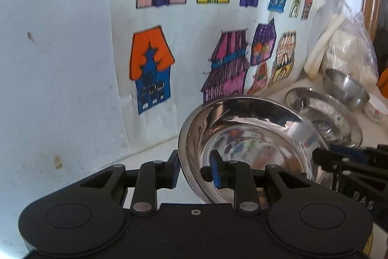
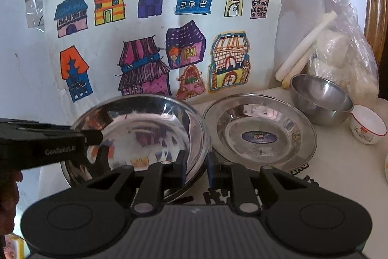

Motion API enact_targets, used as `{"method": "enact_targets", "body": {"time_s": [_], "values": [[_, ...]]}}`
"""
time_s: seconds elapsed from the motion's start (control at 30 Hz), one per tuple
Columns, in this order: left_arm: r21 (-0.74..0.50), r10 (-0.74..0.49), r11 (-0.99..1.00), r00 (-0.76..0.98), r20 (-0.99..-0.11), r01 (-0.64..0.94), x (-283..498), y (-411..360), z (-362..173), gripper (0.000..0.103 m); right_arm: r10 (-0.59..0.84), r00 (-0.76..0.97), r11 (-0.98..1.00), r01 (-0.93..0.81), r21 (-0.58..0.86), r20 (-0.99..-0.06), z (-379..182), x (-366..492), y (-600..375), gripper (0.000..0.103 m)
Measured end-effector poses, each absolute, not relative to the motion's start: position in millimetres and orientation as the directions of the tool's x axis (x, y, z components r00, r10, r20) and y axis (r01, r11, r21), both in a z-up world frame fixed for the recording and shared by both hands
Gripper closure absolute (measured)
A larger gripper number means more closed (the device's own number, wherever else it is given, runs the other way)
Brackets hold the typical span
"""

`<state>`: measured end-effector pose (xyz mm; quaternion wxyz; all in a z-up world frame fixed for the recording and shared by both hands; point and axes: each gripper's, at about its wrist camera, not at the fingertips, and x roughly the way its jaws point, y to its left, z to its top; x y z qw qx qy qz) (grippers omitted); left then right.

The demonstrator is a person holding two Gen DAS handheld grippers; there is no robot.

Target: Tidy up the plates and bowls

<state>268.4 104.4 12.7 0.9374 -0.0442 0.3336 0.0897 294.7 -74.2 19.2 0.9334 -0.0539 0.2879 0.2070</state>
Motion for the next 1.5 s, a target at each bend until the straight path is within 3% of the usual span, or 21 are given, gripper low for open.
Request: {"method": "enact_targets", "body": {"time_s": [0.13, 0.23, 0.3, 0.33, 0.4, 0.63, 0.7, 0.87, 1.13, 1.33, 1.43, 1.5], "values": [[-0.028, 0.138, 0.979, 0.76, -0.635, -0.201, 270.0, 105.2, 9.1, 0.074, 0.351, 0.749, 0.91, -0.414, 0.017, -0.562, 17.4, 295.6, -75.5, 0.083], [-0.034, 0.138, 0.978, 0.764, -0.631, -0.205, 269.4, 104.7, 11.1, 0.071, 0.364, 0.749, 0.907, -0.419, 0.029, -0.554, 16.0, 294.1, -77.9, 0.076], [-0.035, 0.139, 0.978, 0.769, -0.624, -0.206, 266.8, 103.1, 14.2, 0.056, 0.367, 0.755, 0.909, -0.416, 0.036, -0.543, 17.4, 291.7, -80.4, 0.059], [-0.03, 0.145, 0.978, 0.772, -0.619, -0.208, 264.9, 101.7, 15.9, 0.052, 0.372, 0.758, 0.909, -0.415, 0.044, -0.537, 18.5, 290.5, -82.7, 0.056], [-0.022, 0.157, 0.977, 0.779, -0.607, -0.214, 261.5, 98.9, 20.0, 0.033, 0.379, 0.761, 0.91, -0.411, 0.062, -0.526, 21.4, 288.0, -88.5, 0.051], [-0.051, 0.161, 0.974, 0.841, -0.517, -0.219, 247.2, 87.6, 43.8, 0.001, 0.351, 0.818, 0.932, -0.35, 0.09, -0.456, 34.9, 273.9, -119.9, 0.015], [-0.056, 0.141, 0.98, 0.858, -0.494, -0.193, 250.9, 80.5, 51.0, 0.001, 0.312, 0.844, 0.948, -0.305, 0.087, -0.437, 37.3, 272.7, -132.9, 0.009], [0.007, 0.03, 1.0, 0.873, -0.487, -0.03, 289.9, 49.7, 58.9, 0.001, 0.227, 0.867, 0.974, -0.201, 0.106, -0.444, 32.3, 284.3, -163.3, 0.007], [0.145, -0.01, 0.982, 0.796, -0.605, 0.123, 378.5, 4.8, 38.8, 0.001, 0.229, 0.845, 0.973, -0.187, 0.133, -0.483, 9.9, 311.8, -185.2, 0.012], [0.114, -0.018, 0.985, 0.741, -0.671, 0.128, 408.9, 4.3, 26.6, 0.002, 0.282, 0.829, 0.959, -0.233, 0.159, -0.483, 3.3, 316.6, -181.3, 0.013], [0.083, -0.026, 0.99, 0.716, -0.698, 0.117, 415.2, 9.0, 22.6, 0.006, 0.296, 0.822, 0.955, -0.244, 0.169, -0.487, -0.5, 319.9, -179.9, 0.015], [0.06, -0.041, 0.991, 0.698, -0.715, 0.12, 419.6, 10.6, 20.0, 0.014, 0.321, 0.804, 0.946, -0.254, 0.2, -0.5, -3.4, 323.6, -181.2, 0.021]]}}
